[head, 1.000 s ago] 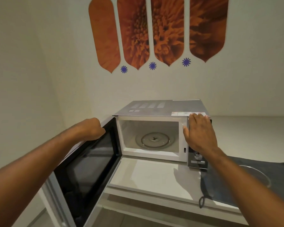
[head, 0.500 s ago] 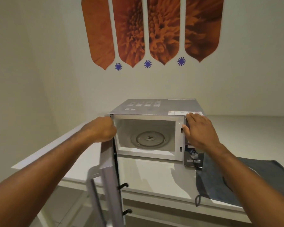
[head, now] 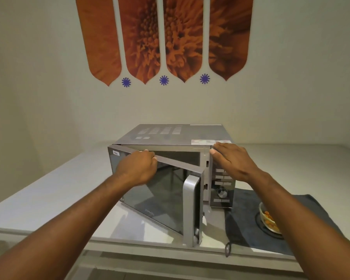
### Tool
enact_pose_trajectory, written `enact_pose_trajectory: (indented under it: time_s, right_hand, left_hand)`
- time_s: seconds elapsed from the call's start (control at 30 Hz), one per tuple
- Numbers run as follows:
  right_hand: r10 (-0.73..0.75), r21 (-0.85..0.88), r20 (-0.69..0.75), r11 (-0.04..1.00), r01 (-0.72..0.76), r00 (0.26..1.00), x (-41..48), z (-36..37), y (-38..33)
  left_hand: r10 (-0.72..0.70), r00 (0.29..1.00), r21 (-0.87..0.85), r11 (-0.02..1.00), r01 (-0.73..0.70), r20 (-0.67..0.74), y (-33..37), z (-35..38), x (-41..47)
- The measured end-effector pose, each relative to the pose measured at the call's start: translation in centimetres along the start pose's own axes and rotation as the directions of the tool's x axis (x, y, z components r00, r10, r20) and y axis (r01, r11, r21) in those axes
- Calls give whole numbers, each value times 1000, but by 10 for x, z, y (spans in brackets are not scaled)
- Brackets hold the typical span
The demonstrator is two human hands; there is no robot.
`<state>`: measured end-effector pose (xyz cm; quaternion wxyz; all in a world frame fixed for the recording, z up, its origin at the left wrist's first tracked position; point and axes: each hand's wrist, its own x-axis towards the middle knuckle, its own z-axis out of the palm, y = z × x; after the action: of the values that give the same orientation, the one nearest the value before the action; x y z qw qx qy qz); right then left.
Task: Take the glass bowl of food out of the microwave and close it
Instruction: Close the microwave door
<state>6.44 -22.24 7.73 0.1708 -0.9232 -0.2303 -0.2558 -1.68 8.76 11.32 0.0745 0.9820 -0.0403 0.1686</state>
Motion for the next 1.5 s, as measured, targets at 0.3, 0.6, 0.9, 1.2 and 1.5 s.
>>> enact_pose_trajectory:
  time_s: [0.3, 0.6, 0.9, 1.2, 1.5]
  right_hand:
    - [75, 25, -9, 997, -74, 997, 2, 10, 8]
    - [101, -197, -147, 972, -130, 984, 17, 22, 1]
    - [171, -297, -222, 926, -233, 960, 24, 31, -7]
    - [220, -295, -218, 914, -280, 951, 21, 28, -18]
    - [244, -291, -274, 901, -322, 930, 25, 33, -21]
  left_hand:
    - [-4, 997, -27, 1000, 6, 79, 8, 28, 34]
    - [90, 995, -45, 995, -89, 29, -1, 43, 51]
    - [217, 975, -67, 973, -220, -48, -26, 61, 59]
    - [224, 970, -81, 969, -232, -93, -26, 66, 63]
    - [218, 970, -68, 972, -226, -108, -25, 72, 70]
